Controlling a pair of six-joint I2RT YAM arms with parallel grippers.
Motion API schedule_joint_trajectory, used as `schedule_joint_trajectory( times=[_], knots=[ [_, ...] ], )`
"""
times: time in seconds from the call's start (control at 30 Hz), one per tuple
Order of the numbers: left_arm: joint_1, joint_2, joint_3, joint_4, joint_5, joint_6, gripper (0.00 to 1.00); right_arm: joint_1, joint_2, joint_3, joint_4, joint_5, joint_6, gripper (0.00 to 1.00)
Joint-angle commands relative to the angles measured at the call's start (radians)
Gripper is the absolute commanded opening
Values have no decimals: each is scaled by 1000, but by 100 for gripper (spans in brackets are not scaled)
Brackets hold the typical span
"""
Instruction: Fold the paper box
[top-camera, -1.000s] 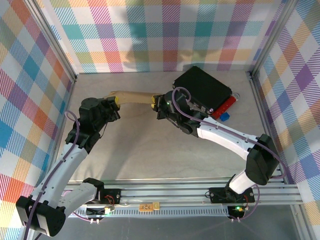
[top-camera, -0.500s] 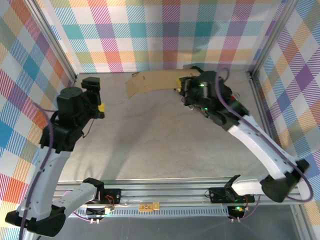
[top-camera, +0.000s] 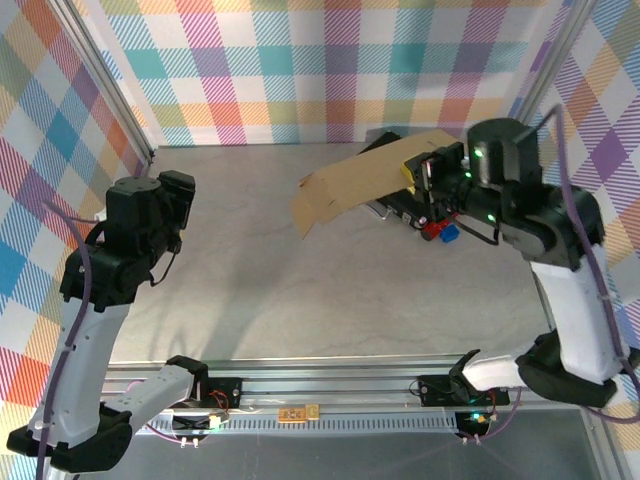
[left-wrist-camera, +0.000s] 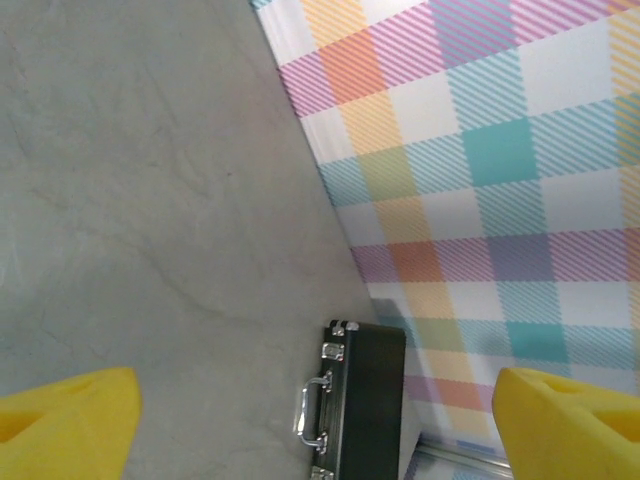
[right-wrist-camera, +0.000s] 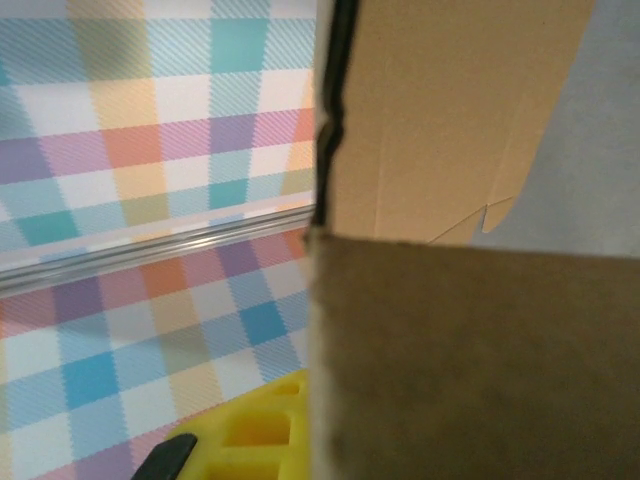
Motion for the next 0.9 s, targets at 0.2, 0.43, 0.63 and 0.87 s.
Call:
schedule_joint_trajectory(
  times=[0.2, 0.43, 0.63, 0.87],
  knots=[
    [25, 221, 169, 25, 357, 267, 67, -146, 706, 318, -39, -377, 27, 0],
    [-51, 306, 271, 59, 450, 715, 60, -144, 853, 478, -46, -371, 70, 0],
    [-161, 273, 138, 187, 358, 1097, 65, -153, 852, 457, -44, -393, 47, 0],
    [-270, 389, 88, 242, 232, 1349, 72, -158, 851, 435, -67, -421, 14, 0]
  ],
)
